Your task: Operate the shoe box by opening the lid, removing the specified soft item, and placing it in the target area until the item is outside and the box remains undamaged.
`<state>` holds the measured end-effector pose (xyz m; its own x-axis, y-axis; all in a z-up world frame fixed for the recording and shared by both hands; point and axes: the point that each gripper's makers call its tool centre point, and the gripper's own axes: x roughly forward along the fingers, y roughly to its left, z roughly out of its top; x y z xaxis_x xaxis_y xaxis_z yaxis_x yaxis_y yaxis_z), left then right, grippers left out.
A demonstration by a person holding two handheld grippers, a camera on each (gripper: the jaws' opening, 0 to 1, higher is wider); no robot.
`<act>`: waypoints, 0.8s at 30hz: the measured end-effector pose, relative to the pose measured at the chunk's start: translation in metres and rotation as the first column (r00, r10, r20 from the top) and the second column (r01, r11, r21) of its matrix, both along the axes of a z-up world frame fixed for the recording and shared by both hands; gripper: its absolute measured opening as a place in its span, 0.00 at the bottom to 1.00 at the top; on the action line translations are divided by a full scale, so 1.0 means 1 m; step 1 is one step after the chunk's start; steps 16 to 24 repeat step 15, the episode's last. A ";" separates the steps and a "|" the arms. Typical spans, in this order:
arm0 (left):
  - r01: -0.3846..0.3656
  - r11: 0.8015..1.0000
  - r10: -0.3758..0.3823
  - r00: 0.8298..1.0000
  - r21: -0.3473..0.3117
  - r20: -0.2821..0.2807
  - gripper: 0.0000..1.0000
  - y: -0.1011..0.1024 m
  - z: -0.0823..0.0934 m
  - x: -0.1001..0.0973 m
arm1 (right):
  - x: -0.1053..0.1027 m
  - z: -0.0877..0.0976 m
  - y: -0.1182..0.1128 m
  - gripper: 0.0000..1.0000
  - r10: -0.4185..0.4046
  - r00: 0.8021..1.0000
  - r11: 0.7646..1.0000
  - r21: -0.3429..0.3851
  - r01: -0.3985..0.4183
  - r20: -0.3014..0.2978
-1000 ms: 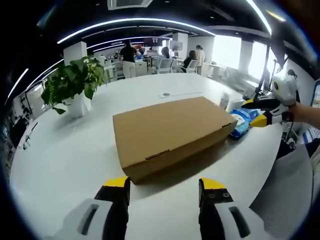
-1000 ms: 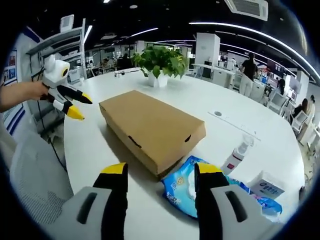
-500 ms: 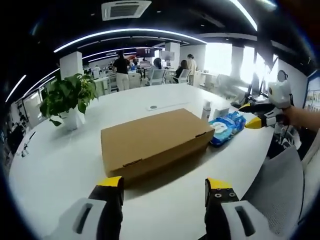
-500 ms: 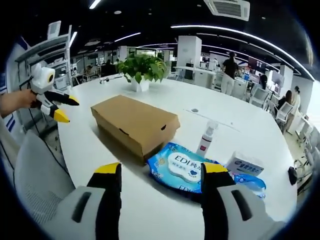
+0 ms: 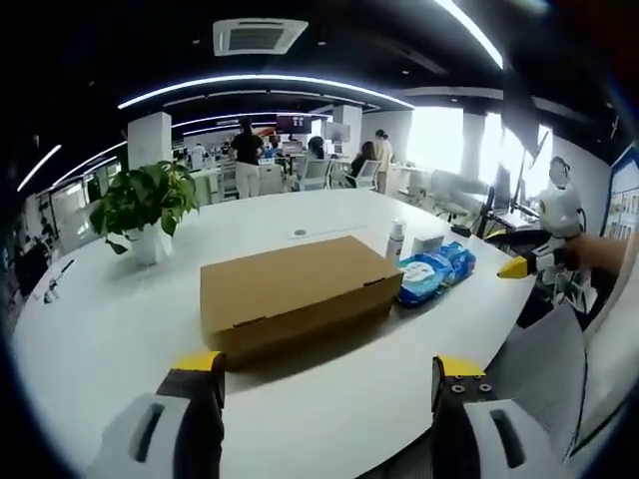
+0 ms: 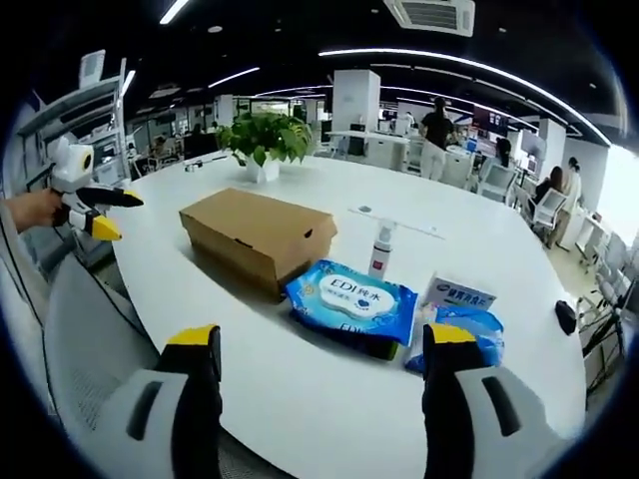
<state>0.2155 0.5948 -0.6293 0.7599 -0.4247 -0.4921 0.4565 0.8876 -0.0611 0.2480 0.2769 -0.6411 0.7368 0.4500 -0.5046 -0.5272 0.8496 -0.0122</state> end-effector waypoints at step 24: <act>-0.039 0.999 0.039 0.999 -0.016 0.009 1.00 0.014 0.003 -0.015 | -0.019 0.003 -0.021 0.96 -0.070 0.998 0.997 0.027 0.070 -0.001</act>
